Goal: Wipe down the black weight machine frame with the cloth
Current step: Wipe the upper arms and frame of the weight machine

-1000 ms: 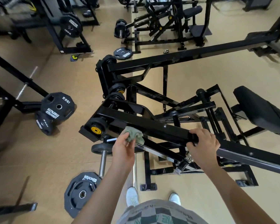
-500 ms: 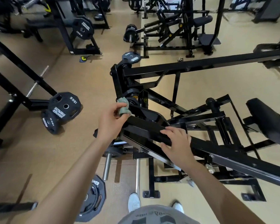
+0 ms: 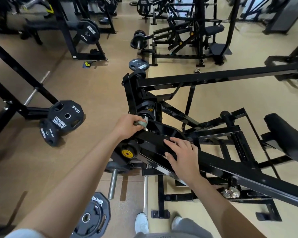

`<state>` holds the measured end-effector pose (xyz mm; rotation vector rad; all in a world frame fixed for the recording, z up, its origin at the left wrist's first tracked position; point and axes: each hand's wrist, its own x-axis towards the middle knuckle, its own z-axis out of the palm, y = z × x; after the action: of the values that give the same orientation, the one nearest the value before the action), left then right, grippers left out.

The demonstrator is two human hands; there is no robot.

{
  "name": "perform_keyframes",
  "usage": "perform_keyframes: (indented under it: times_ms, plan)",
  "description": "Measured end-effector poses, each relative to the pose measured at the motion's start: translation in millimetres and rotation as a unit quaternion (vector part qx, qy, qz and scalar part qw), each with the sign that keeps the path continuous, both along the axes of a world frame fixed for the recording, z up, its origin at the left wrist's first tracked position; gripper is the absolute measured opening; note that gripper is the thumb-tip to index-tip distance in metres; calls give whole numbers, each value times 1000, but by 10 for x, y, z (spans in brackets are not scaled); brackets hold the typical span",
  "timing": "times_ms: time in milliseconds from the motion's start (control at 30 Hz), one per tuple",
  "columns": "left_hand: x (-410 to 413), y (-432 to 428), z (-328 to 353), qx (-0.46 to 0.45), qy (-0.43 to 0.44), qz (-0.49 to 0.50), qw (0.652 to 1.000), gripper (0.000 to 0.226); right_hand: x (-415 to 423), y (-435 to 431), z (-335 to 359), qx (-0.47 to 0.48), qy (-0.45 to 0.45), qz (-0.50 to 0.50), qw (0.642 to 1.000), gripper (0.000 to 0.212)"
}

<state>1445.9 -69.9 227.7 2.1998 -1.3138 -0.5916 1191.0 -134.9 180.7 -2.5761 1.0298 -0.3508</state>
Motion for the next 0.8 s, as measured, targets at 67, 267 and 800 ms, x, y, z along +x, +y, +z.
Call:
perform_keyframes:
  times_ms: [67,267,800]
  plan:
    - [14,56,18,5,-8,-1,1000,18,-2,-17,1,-6,-4,3,1000,44]
    - [-156,340,63,-28,-31,53,998,21,-27,-33,1,24,-18,11,999,44]
    - [501,493,28,-7,48,88,995,21,772,94,184,74,-40,82,993,45]
